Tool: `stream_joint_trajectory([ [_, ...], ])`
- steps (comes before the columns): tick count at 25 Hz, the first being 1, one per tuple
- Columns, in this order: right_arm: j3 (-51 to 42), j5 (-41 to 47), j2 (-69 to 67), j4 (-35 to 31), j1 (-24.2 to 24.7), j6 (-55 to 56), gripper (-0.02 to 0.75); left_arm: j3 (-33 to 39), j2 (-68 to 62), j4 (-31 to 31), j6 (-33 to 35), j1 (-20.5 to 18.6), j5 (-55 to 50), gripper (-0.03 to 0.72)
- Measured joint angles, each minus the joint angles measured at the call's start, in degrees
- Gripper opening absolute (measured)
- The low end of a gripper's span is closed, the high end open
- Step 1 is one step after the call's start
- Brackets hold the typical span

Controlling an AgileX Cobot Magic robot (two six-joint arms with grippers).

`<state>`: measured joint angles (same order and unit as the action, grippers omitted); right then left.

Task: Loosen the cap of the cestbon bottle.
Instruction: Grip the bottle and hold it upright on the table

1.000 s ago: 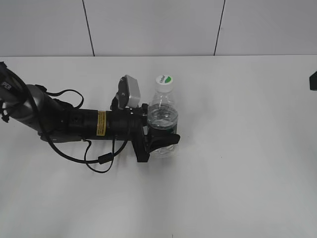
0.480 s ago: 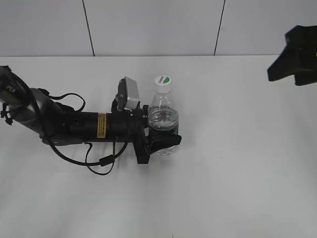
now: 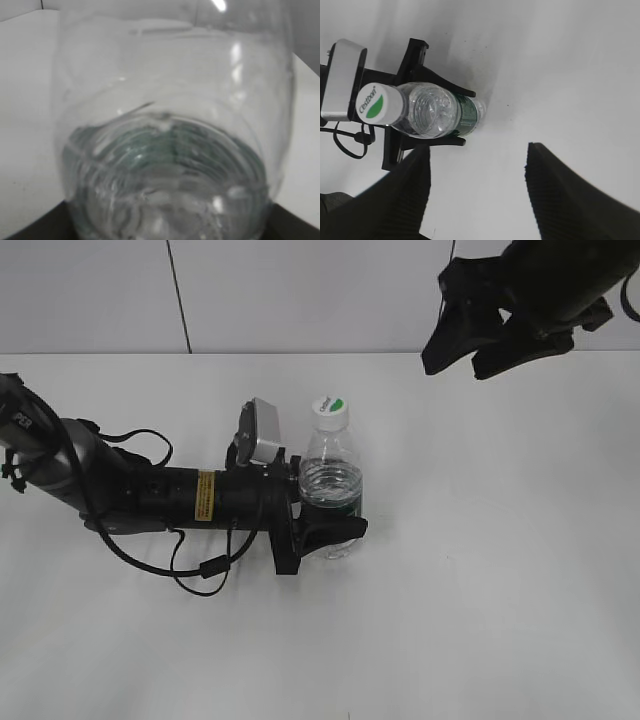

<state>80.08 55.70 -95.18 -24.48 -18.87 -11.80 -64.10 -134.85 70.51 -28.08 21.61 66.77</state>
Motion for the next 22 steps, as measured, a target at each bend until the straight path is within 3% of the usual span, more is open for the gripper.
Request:
stream_joint_trajectory([
  [22, 1.5, -0.4, -1.1, 0.9, -1.0, -0.6, 0.461, 0.0, 1.5, 1.4, -1.9, 0.0, -3.4, 0.401],
])
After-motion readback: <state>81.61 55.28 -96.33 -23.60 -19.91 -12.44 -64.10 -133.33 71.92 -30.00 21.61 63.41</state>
